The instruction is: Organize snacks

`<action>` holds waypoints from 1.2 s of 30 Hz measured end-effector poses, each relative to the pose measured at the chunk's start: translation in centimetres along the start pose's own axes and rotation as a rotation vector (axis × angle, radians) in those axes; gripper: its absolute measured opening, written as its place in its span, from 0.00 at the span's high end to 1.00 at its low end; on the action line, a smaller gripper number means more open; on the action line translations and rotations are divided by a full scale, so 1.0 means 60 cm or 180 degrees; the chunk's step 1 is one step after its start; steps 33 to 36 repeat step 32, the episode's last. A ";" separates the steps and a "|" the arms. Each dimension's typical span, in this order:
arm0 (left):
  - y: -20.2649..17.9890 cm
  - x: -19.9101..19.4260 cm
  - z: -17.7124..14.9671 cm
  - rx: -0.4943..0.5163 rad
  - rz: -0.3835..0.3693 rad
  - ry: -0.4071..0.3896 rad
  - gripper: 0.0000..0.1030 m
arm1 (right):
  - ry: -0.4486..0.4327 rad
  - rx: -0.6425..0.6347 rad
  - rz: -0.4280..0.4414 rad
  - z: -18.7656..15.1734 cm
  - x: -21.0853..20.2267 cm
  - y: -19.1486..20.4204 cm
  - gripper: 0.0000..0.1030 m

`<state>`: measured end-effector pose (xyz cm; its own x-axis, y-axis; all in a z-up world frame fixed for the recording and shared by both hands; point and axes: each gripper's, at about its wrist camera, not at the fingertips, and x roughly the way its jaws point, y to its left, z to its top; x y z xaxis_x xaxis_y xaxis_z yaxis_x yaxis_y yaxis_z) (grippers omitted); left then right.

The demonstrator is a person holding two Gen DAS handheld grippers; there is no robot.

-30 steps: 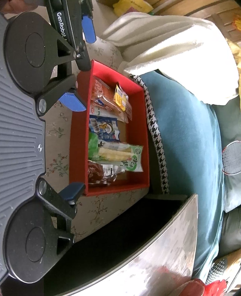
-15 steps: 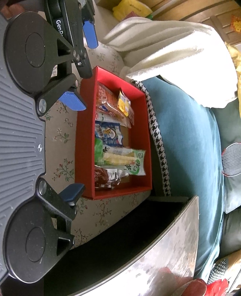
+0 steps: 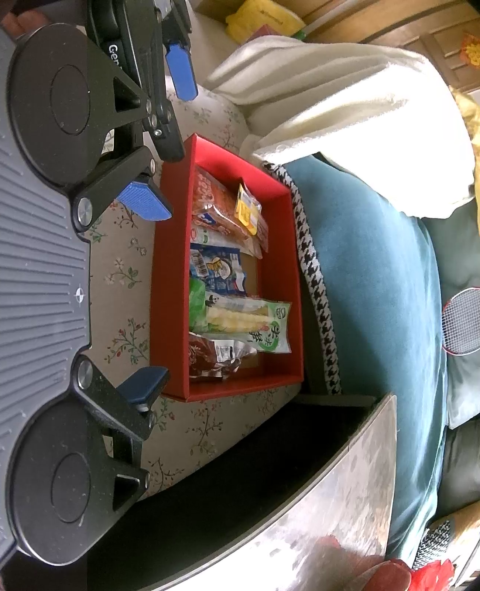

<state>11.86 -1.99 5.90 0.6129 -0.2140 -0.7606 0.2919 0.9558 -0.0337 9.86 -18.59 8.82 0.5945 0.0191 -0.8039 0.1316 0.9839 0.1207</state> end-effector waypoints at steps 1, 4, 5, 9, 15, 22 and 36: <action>0.000 0.000 0.000 -0.0003 0.0002 -0.0001 0.36 | 0.0003 -0.0002 0.0001 0.000 0.000 0.000 0.12; -0.001 0.000 0.000 0.0002 0.0011 -0.0005 0.35 | 0.0001 0.0000 -0.0002 0.000 0.001 0.001 0.12; -0.001 -0.001 0.000 0.0006 0.0014 -0.0010 0.35 | 0.0002 0.0002 -0.0002 0.000 0.001 0.001 0.12; -0.001 -0.002 0.000 0.0015 0.0022 -0.0020 0.35 | 0.0006 0.0005 0.0001 0.001 0.001 0.002 0.12; 0.000 -0.001 0.001 0.0010 0.0027 -0.0032 0.35 | 0.0011 0.0007 0.0020 0.001 0.001 0.004 0.12; 0.000 -0.003 0.001 0.0023 0.0068 -0.0067 0.32 | 0.0013 0.0012 0.0025 0.001 0.000 0.004 0.12; -0.002 -0.009 0.002 0.0073 0.0114 -0.0214 0.28 | -0.0016 0.0020 0.0048 0.001 -0.005 0.002 0.12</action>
